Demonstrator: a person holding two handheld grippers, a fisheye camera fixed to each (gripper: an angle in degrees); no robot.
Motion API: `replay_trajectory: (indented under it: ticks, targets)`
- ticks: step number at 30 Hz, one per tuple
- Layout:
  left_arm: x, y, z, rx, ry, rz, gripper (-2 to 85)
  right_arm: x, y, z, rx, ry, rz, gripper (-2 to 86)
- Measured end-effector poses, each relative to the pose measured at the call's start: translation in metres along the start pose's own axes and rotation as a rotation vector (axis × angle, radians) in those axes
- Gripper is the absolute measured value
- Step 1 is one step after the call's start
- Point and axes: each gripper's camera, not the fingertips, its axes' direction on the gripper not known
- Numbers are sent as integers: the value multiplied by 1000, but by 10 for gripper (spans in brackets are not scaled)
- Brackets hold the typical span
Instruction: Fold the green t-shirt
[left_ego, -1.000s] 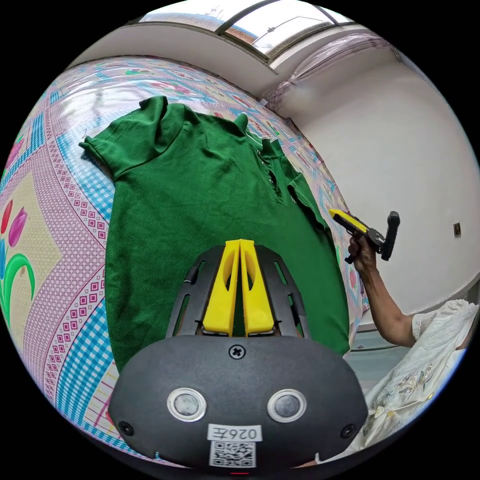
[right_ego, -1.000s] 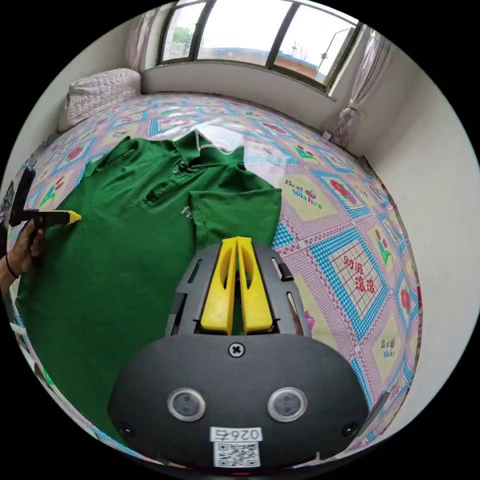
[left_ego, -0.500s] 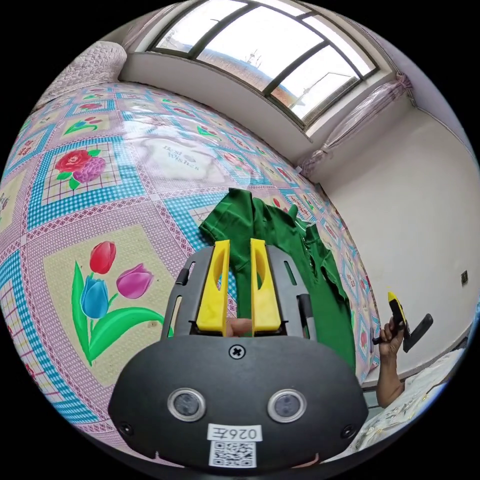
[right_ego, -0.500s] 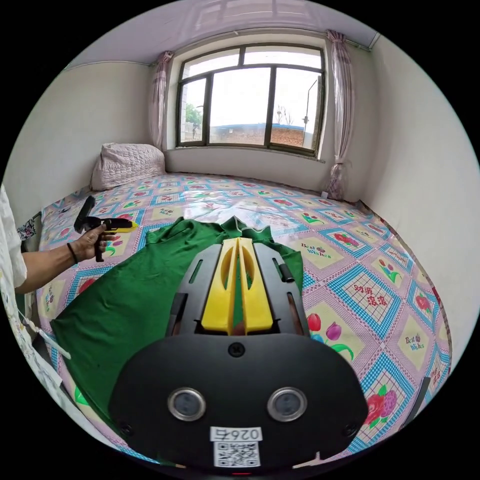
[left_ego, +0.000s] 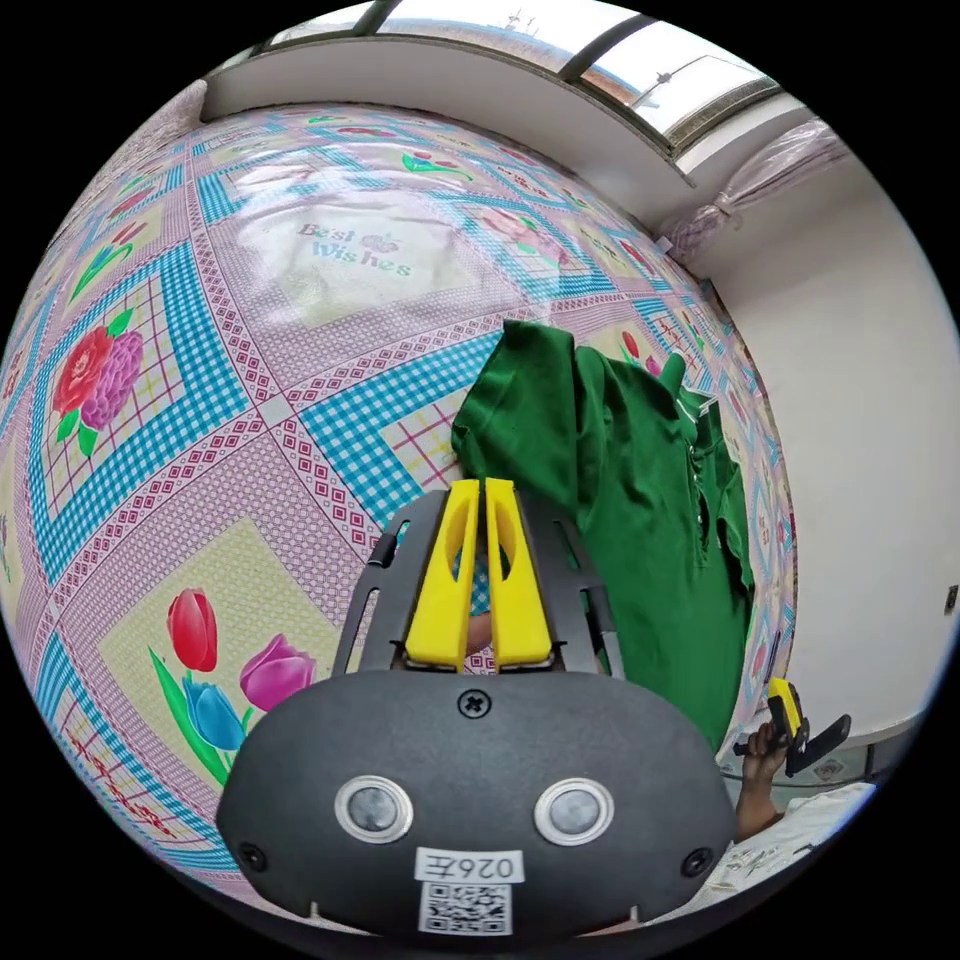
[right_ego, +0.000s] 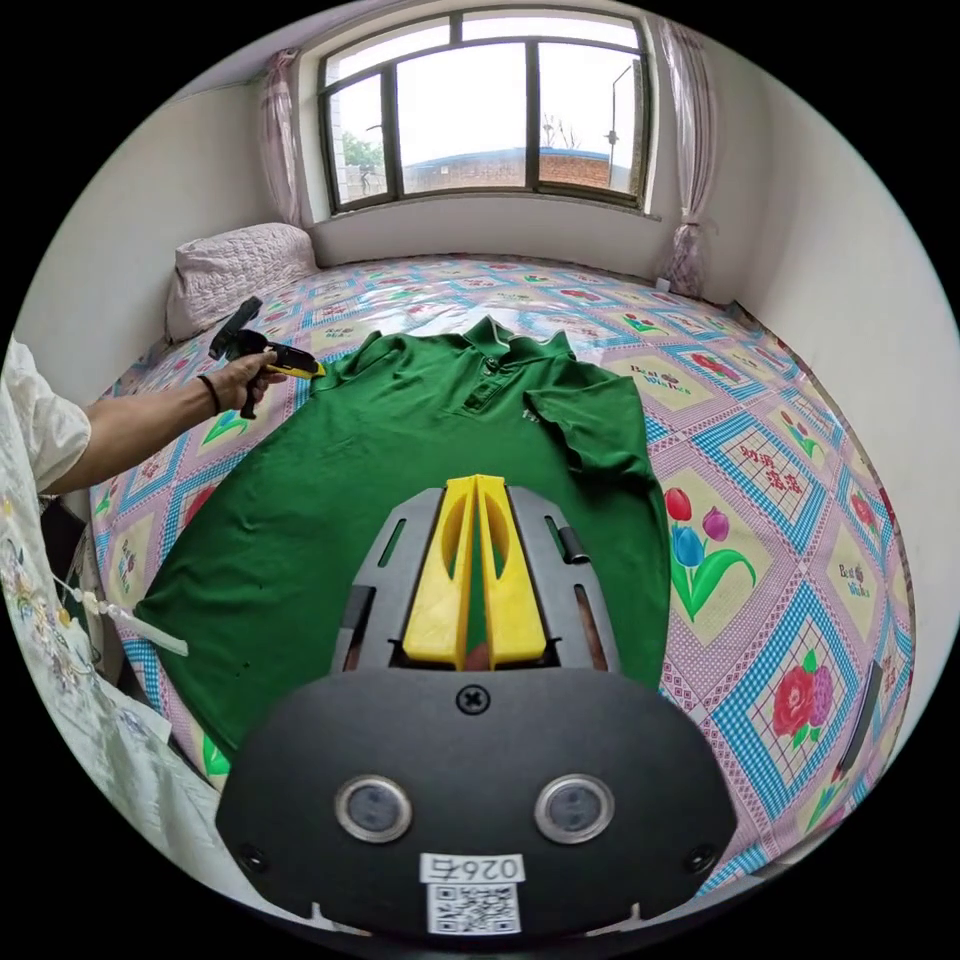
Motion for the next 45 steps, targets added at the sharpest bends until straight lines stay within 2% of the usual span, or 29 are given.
replay_trajectory:
  ticks: [2,4,6,8,9,10,11,12,13,14,16,20,24,26,31,35,37,38,39,40,45]
  targets:
    - [22,24,-15,136,71,-1,-3,6,12,4,-18,-27,22,-9]
    - [58,47,-28,235,12,72,-6,10,20,8,-36,-44,30,-9]
    - [115,72,-31,280,-176,234,-7,14,27,13,-53,-54,31,-9]
    - [208,116,-9,285,-532,580,-7,19,34,20,-73,-74,32,-9]
    - [229,130,2,283,-632,676,-7,20,36,21,-76,-80,33,-9]
    - [267,161,26,298,-832,861,-7,22,39,24,-79,-89,35,-9]
    - [294,194,53,341,-1019,1032,-7,25,41,27,-83,-96,34,-9]
    - [304,211,68,369,-1110,1118,-7,26,43,28,-82,-96,35,-9]
    - [316,242,97,430,-1283,1279,-7,27,45,32,-86,-104,26,-9]
    - [321,270,120,499,-1404,1427,-7,28,46,37,-102,-110,10,-9]
    - [324,296,141,549,-1469,1556,-7,30,47,44,-97,-117,-7,-9]
    - [338,312,159,366,-1423,1621,-9,39,25,68,-83,-172,-47,-6]
    - [350,313,161,298,-1375,1633,-9,44,-18,106,-68,-299,-62,12]
    - [360,313,160,243,-1294,1632,-8,38,-56,148,-95,-354,-87,39]
    - [371,311,161,224,-1216,1635,-8,10,-140,245,-163,-459,-69,113]
    - [371,311,159,231,-1179,1649,-8,-44,-185,314,-224,-392,-134,165]
    - [367,311,158,230,-1176,1660,-8,-71,-191,340,-245,-306,-195,139]
    - [363,309,156,229,-1172,1660,-8,-84,-190,351,-241,-203,-233,48]
    - [360,308,155,224,-1168,1658,-8,-87,-188,353,-224,-144,-238,3]
    - [354,306,152,215,-1159,1651,-7,-90,-185,353,-178,-70,-244,-4]
    - [322,299,129,147,-1045,1593,-5,-51,-175,353,-161,-162,-180,-13]
